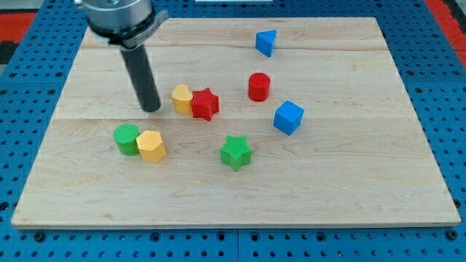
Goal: Nudge the yellow hexagon and the green circle
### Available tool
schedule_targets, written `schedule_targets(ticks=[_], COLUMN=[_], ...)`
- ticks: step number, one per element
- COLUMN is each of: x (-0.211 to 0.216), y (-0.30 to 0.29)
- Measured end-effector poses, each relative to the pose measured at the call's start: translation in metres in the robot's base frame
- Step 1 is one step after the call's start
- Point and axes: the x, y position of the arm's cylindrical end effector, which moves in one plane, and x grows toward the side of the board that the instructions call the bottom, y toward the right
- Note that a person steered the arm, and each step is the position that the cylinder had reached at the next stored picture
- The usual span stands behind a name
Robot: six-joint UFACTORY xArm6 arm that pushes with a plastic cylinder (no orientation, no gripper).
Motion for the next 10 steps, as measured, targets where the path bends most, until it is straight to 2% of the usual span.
schedule_targets(ticks=[1, 2, 3, 4, 6, 7, 10], x=[0.015, 0.026, 0.028, 0.046, 0.088, 0.121, 0.104], y=[0.042, 0.060, 0.054, 0.045, 0.069, 0.058, -0.024])
